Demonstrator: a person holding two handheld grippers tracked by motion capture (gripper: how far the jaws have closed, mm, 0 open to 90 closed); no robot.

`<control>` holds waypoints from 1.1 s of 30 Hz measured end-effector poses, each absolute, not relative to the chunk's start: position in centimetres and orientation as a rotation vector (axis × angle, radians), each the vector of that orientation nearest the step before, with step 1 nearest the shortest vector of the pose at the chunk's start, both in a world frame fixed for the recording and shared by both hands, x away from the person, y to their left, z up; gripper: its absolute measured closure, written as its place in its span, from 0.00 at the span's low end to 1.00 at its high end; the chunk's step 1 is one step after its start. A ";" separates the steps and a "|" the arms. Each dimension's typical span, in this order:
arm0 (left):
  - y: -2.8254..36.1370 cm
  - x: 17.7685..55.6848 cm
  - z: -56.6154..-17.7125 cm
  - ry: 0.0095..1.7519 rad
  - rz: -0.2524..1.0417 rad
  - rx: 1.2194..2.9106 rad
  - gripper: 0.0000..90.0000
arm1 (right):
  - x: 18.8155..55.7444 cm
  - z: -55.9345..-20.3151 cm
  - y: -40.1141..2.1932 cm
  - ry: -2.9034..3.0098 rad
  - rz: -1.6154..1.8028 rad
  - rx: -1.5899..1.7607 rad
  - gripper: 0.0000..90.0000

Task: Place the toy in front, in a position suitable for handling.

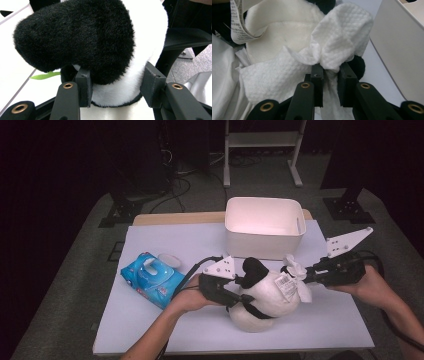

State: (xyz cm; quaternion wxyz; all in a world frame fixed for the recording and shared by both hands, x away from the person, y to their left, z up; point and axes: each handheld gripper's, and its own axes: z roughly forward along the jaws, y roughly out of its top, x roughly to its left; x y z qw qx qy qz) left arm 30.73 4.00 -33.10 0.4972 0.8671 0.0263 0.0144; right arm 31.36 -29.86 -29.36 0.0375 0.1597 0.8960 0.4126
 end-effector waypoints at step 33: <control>4.0 30.7 -31.6 0.091 0.099 2.147 0.57 | 30.6 -29.5 -27.4 2.805 1.342 0.359 0.85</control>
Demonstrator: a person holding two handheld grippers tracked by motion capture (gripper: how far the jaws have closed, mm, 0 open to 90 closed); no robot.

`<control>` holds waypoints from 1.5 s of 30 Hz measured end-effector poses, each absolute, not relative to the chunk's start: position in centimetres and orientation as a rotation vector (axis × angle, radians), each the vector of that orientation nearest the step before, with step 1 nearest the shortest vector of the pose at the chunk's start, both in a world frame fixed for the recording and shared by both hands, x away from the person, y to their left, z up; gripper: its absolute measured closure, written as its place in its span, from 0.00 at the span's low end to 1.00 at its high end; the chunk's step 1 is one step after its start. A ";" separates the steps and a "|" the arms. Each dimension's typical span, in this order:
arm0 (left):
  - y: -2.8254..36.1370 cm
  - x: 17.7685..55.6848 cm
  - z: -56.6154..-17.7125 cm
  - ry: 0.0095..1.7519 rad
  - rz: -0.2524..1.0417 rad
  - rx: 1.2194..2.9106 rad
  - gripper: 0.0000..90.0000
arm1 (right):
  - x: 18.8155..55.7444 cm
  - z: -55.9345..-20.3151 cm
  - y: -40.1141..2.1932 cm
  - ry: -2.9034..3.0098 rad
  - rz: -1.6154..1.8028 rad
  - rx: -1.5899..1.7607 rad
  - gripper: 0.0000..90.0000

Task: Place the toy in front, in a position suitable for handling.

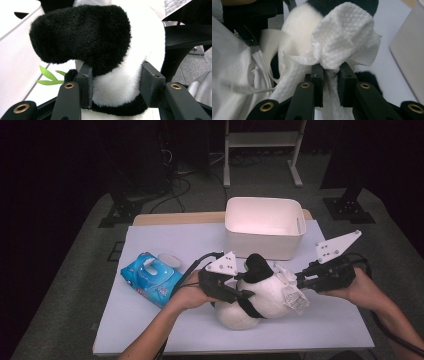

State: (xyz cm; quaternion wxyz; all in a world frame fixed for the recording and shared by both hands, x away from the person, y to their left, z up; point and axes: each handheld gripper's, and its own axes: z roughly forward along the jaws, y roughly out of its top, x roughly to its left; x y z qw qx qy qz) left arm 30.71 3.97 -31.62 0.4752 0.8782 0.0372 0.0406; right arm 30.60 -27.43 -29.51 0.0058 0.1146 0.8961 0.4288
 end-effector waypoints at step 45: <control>-1.1 29.7 -31.9 -0.026 0.137 2.257 0.58 | 30.7 -29.1 -27.1 2.772 1.274 0.380 0.85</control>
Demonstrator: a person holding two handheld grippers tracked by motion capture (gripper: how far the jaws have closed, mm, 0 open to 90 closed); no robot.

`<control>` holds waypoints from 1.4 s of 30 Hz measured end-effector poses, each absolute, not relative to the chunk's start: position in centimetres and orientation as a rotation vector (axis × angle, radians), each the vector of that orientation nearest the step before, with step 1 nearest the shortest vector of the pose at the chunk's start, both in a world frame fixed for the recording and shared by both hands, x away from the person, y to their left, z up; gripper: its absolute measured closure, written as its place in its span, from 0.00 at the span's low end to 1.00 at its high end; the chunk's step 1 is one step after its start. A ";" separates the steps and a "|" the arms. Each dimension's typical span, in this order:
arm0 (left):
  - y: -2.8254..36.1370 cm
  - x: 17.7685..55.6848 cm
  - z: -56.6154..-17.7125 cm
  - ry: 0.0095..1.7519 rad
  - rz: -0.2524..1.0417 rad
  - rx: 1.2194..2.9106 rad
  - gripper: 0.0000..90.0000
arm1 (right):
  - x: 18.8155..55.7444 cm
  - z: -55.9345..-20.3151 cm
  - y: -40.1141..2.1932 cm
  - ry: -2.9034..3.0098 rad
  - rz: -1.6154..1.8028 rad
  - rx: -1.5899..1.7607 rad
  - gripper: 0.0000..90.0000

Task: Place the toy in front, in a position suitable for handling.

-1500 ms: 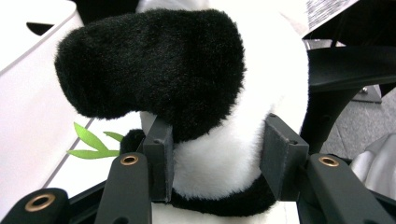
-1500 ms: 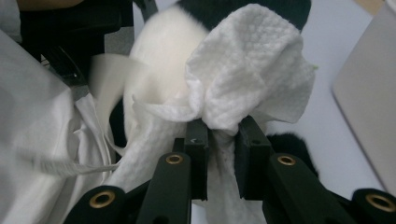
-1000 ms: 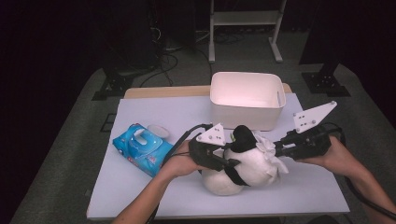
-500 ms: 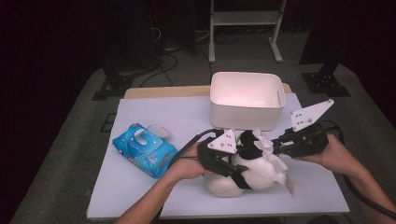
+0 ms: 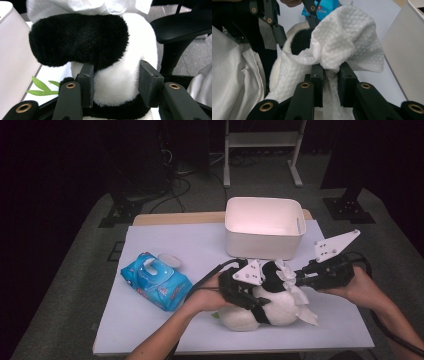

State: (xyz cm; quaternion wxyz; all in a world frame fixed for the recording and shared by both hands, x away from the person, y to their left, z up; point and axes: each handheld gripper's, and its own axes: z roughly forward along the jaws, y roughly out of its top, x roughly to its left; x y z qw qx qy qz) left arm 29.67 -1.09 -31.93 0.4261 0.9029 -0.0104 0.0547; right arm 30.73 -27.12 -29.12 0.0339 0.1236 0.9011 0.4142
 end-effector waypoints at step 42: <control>-0.8 30.3 -34.5 0.065 0.111 2.382 0.43 | 30.5 -32.2 -29.5 2.793 1.239 0.488 0.84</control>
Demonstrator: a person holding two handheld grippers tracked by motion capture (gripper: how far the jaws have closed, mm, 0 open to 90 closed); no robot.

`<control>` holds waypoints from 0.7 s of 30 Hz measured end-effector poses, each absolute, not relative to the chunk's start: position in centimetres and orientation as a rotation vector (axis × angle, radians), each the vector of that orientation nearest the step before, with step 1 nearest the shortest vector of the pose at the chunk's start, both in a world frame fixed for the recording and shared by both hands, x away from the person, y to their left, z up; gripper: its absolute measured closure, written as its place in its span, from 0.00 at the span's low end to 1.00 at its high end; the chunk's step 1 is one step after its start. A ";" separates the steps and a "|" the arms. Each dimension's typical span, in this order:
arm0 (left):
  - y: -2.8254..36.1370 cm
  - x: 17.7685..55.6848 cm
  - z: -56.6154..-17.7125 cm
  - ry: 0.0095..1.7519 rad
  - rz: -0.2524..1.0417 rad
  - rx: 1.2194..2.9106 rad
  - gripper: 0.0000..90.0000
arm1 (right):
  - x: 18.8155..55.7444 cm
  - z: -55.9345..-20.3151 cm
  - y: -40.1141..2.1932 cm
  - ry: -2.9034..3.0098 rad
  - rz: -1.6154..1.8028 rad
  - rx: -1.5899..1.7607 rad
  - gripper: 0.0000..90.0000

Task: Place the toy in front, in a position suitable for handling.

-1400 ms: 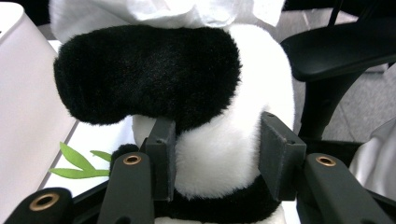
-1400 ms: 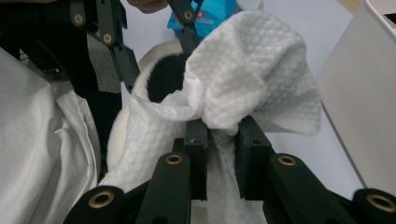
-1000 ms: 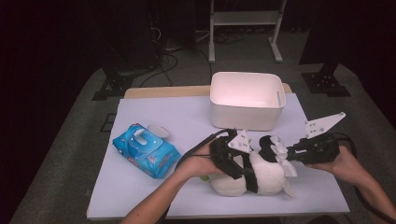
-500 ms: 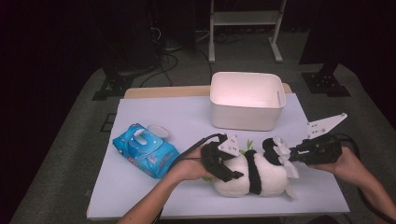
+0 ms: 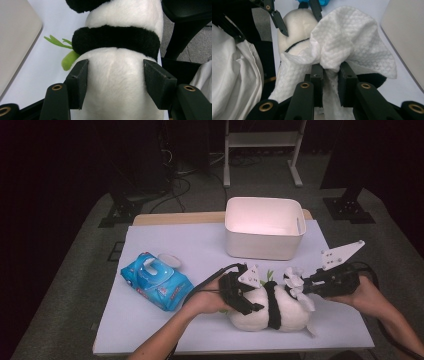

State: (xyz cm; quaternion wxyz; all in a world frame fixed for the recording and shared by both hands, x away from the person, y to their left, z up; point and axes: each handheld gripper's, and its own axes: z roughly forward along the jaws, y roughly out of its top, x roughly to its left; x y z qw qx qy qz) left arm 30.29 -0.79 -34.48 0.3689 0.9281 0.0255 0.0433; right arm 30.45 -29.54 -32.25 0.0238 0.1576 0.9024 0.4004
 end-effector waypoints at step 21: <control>2.4 30.6 -35.5 0.189 0.011 2.322 0.40 | 30.1 -32.7 -30.5 2.808 1.213 0.523 0.85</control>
